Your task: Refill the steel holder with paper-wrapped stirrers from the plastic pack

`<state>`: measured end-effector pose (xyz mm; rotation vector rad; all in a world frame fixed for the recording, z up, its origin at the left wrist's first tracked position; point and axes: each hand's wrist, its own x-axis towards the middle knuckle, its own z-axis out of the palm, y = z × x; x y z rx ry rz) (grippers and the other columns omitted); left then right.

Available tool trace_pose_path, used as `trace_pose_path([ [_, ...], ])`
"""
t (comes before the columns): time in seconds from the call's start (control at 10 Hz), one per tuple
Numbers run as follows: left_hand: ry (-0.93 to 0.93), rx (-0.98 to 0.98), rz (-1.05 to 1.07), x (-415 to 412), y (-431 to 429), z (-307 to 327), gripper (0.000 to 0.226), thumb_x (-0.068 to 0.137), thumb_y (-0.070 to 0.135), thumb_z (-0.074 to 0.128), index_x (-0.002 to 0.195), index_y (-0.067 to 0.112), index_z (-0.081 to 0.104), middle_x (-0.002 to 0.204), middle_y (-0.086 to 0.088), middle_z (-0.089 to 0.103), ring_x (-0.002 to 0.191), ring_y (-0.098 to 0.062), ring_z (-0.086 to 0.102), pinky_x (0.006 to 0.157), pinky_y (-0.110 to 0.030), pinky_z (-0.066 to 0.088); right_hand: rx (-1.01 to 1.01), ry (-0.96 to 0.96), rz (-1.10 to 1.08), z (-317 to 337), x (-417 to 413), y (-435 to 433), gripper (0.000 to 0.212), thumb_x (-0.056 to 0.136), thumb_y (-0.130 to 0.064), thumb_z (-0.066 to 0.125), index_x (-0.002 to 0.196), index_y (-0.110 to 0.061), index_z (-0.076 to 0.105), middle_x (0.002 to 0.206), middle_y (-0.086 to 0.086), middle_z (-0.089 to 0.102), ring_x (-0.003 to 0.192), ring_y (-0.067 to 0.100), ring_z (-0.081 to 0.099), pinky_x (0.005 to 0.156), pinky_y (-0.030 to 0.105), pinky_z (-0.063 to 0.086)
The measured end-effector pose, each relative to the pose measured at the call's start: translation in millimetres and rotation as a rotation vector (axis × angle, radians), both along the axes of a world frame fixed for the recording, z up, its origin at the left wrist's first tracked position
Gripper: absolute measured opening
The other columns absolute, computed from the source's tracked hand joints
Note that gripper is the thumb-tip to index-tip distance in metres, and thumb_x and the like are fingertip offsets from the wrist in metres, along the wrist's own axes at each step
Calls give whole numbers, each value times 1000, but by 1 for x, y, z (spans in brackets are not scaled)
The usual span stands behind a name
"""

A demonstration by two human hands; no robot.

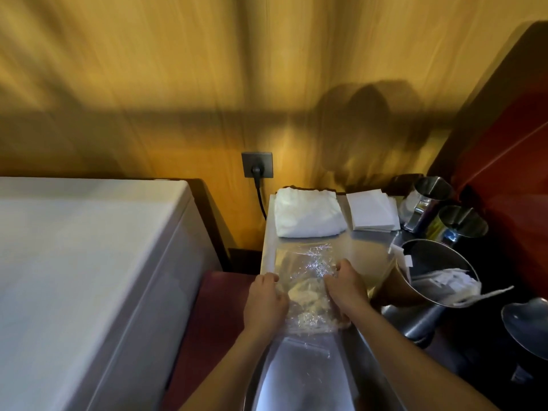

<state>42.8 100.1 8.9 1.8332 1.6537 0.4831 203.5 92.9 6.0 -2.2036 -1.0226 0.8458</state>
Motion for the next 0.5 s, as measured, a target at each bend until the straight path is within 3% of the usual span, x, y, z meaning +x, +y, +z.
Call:
trace_pose_path([
  [0.2,222,113,-137,-4,4,-7,30,86,21,50,115,11,55,119,-11,51,109,-28,46,94,-36,38,-20,-281,118,-1,-1,-2,25,83,-13,47,105,-2,50,115,20,51,106,36,49,88,39,40],
  [0.4,290,145,-200,-7,9,8,38,88,27,46,125,16,49,130,-7,49,118,-26,43,94,-36,37,-1,-473,144,17,-3,-3,31,83,-18,48,112,-8,46,120,14,50,108,33,48,88,39,38],
  [0.5,281,210,-238,-9,14,16,48,89,39,46,133,18,42,138,-5,45,127,-24,38,102,-37,32,25,-499,216,25,-4,-1,43,85,-28,49,124,-11,41,129,10,46,115,28,43,94,38,34],
])
